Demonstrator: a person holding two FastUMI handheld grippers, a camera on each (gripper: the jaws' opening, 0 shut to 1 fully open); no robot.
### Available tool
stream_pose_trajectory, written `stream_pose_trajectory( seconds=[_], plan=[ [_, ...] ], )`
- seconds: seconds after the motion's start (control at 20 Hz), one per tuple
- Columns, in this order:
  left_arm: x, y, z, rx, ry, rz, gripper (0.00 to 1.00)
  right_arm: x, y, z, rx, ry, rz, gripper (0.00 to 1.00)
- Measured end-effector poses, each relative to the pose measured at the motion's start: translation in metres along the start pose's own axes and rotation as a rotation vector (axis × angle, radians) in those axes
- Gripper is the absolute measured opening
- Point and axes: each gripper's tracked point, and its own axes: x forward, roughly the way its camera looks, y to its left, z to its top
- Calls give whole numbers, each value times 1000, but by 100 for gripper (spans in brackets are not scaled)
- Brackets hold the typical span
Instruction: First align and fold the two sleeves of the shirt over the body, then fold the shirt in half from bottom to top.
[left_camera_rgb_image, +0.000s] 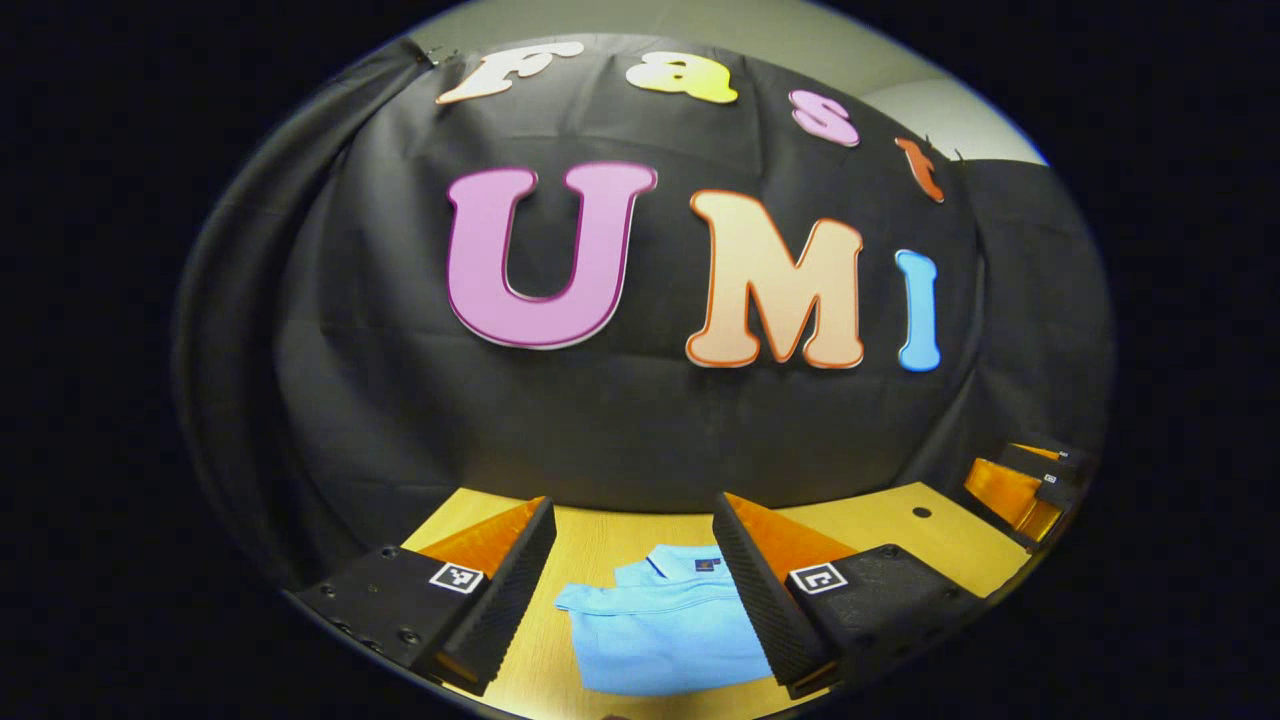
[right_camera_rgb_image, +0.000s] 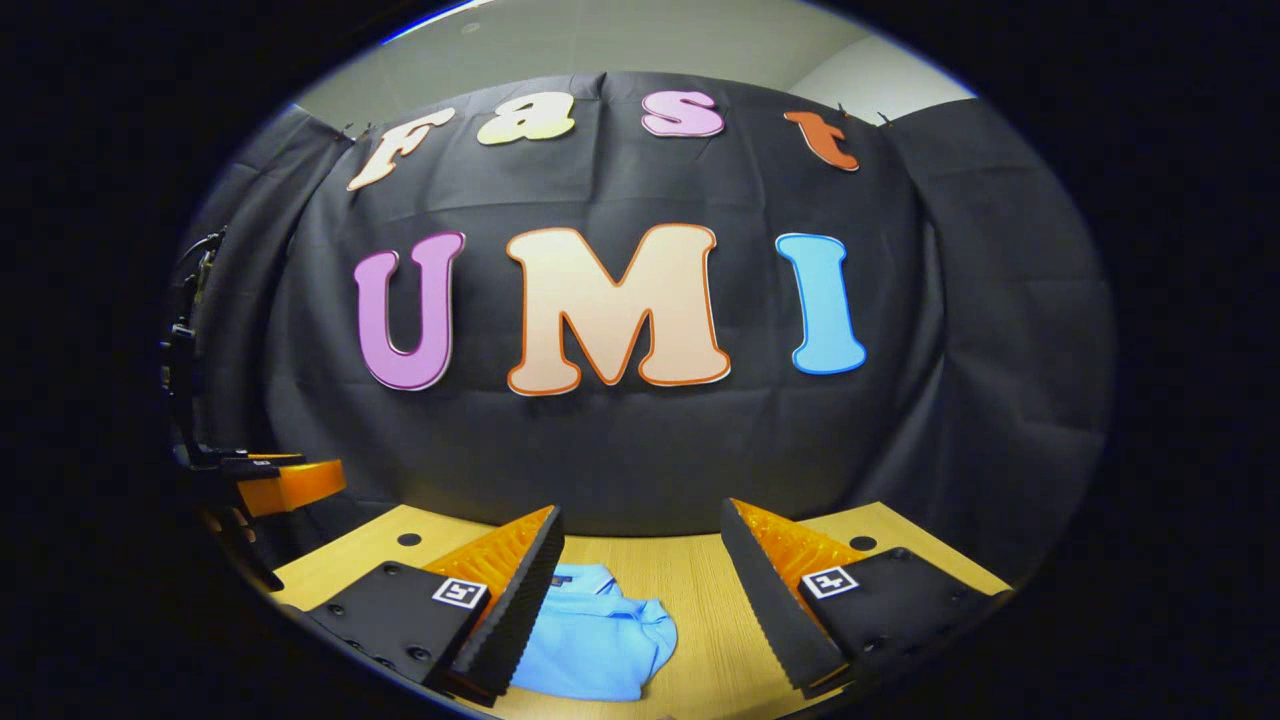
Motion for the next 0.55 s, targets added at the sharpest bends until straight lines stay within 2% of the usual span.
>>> stream_pose_trajectory(
  seconds=[0.2,0.35,0.4,0.45,0.55],
  plan=[
    [-58,-10,20,19,-35,-27,95,-55,1,28,-4,-37,-30,98],
    [-102,-10,26,16,-48,-30,94,-90,9,52,5,-118,-57,98],
    [-114,-9,31,21,-73,-26,94,-100,13,53,16,-118,-57,94],
    [-127,-10,36,24,-92,-29,94,-113,22,54,27,-118,-43,97],
    [-147,-9,42,38,-122,-37,94,-129,27,62,14,-138,-34,98]
  ],
)
